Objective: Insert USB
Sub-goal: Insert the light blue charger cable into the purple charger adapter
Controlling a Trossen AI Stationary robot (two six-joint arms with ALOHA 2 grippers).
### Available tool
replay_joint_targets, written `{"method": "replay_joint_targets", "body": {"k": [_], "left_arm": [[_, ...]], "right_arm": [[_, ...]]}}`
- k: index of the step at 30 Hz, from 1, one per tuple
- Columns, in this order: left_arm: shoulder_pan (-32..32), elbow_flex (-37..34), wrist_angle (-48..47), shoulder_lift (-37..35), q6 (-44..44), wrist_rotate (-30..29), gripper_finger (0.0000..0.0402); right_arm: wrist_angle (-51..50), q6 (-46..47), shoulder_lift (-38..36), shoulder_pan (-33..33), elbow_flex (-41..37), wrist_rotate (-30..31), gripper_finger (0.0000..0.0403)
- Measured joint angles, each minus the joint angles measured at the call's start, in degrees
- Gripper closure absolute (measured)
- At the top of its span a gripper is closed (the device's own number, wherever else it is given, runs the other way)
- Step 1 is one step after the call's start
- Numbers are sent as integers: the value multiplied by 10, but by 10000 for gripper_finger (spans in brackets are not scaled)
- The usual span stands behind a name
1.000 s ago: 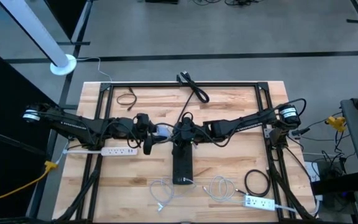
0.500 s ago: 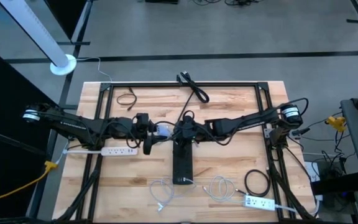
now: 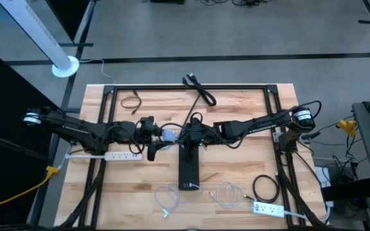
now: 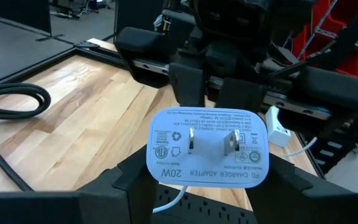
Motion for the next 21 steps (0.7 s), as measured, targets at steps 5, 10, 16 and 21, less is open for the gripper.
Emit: {"method": "replay_joint_targets", "body": {"k": [5,10,16,21], "left_arm": [[0,-2,-2,0,20,5,209],[0,-2,-3,-7,33,5,209],[0,-2,-3,-12,41,0,209],[0,-5,-4,-13,49,-12,209]], "right_arm": [[2,-1,0,0,0,4,403],[6,0,-1,0,0,5,403],[7,1,-1,0,0,5,403],[5,1,-1,1,0,6,403]]}}
